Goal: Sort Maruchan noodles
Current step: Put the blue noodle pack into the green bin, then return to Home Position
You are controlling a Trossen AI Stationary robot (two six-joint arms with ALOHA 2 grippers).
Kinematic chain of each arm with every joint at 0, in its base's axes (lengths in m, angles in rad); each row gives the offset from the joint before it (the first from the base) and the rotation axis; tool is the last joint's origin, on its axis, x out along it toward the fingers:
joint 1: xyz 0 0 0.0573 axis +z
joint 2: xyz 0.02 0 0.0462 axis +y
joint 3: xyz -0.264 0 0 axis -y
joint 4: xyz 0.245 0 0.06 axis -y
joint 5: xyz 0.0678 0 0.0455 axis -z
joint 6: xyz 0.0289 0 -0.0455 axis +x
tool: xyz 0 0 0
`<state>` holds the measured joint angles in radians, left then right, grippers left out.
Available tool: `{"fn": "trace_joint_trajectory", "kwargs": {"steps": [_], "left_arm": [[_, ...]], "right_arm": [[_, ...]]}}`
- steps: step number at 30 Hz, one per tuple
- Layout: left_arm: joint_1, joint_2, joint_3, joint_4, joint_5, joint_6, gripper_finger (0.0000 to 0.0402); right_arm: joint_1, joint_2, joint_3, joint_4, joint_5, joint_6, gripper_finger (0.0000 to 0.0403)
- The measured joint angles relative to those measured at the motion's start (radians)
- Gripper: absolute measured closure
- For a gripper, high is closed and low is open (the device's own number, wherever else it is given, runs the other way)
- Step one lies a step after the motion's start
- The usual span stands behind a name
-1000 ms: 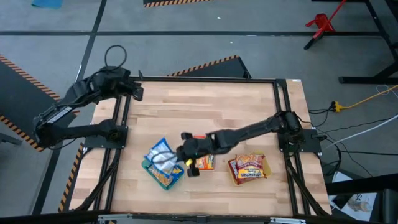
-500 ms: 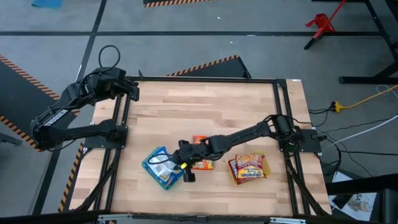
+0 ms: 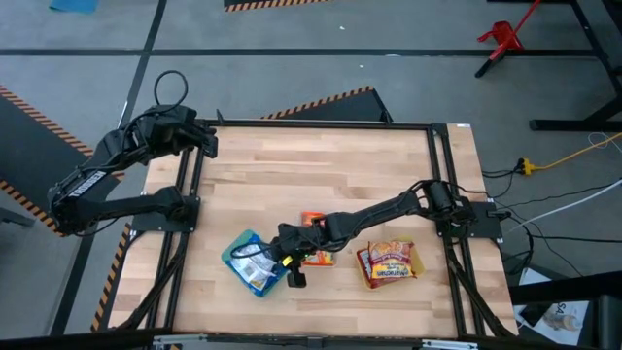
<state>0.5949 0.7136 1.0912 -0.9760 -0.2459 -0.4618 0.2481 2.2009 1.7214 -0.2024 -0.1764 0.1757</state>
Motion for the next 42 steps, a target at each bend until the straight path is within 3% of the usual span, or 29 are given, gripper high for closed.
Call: {"fn": "trace_joint_trajectory", "kwargs": {"steps": [14, 22, 26, 30, 34, 37, 39, 42], "left_arm": [[0.000, 0.000, 0.000, 0.000, -0.005, 0.001, 0.0401], [0.000, 0.000, 0.000, 0.000, -0.006, 0.001, 0.0401], [0.000, 0.000, 0.000, -0.002, -0.021, 0.001, 0.0401], [0.000, 0.000, 0.000, -0.003, -0.022, -0.004, 0.0401], [0.000, 0.000, 0.000, 0.002, -0.018, -0.021, 0.0401], [0.000, 0.000, 0.000, 0.034, 0.068, 0.034, 0.0401], [0.000, 0.000, 0.000, 0.122, 0.190, 0.122, 0.0401], [0.000, -0.003, 0.000, 0.329, 0.414, 0.177, 0.0401]], "right_arm": [[-0.017, -0.010, 0.000, 0.026, 0.009, -0.054, 0.0254], [-0.034, -0.064, 0.000, 0.021, -0.047, -0.104, 0.0242], [-0.041, -0.107, -0.001, 0.001, -0.025, -0.128, 0.0242], [-0.065, -0.215, -0.001, -0.025, -0.039, -0.214, 0.0242], [-0.091, -0.350, 0.000, -0.164, -0.025, -0.381, 0.0242], [-0.113, -0.466, 0.000, -0.291, 0.101, -0.416, 0.0242], [-0.139, -0.554, 0.000, -0.350, 0.130, -0.422, 0.0242], [-0.221, -0.680, -0.003, -0.383, -0.011, -0.454, 0.0242]]}}
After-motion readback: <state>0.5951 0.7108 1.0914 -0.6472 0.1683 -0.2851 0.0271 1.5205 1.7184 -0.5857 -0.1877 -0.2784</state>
